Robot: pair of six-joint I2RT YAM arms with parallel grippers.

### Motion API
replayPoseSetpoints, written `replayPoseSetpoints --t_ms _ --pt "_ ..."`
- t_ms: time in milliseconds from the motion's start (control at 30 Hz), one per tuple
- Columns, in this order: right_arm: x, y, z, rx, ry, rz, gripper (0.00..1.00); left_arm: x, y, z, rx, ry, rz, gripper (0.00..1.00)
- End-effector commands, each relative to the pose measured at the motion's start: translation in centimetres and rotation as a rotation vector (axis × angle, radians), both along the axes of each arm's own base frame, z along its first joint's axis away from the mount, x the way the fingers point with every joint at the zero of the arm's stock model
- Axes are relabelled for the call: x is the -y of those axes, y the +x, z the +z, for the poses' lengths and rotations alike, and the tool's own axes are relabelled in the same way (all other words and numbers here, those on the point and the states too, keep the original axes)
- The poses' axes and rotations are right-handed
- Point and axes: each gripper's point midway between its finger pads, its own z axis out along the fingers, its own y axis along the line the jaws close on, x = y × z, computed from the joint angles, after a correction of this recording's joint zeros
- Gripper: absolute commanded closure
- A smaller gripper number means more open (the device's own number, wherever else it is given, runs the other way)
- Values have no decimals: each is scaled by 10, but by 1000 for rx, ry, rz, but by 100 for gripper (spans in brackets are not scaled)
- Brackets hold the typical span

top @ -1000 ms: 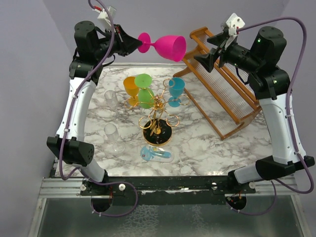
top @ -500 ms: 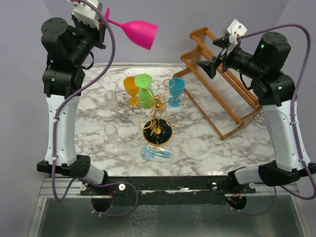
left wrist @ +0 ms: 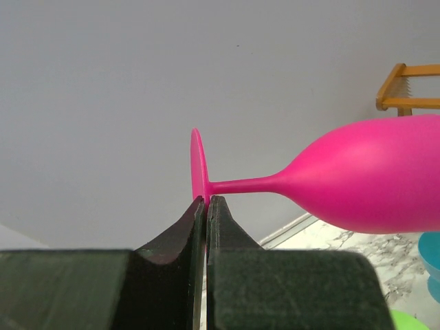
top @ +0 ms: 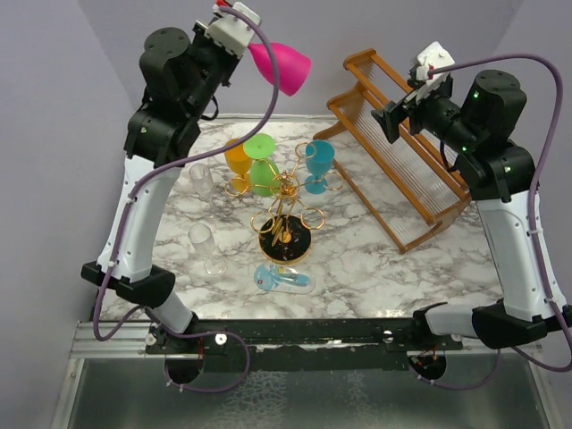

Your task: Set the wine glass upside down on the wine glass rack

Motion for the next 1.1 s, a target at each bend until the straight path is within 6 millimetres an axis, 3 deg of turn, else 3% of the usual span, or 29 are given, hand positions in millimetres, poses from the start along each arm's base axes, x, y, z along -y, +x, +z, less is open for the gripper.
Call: replayPoseSetpoints --t_ms 0,167,367,600,900,1067 --pt "48 19 7 39 32 -255 7 19 0 11 69 109 36 100" --pt "83 23 9 32 98 -353 7 61 2 -5 75 244 -1 100" --pt "101 19 9 20 138 -365 7 129 8 -50 38 393 -106 100" --pt "108 14 9 21 144 -366 7 191 2 -99 7 531 -210 100" --pt "108 14 7 14 149 -356 7 219 -21 -163 -114 649 -392 100" --pt "103 16 3 0 154 -328 7 220 -35 -176 -152 682 -463 100"
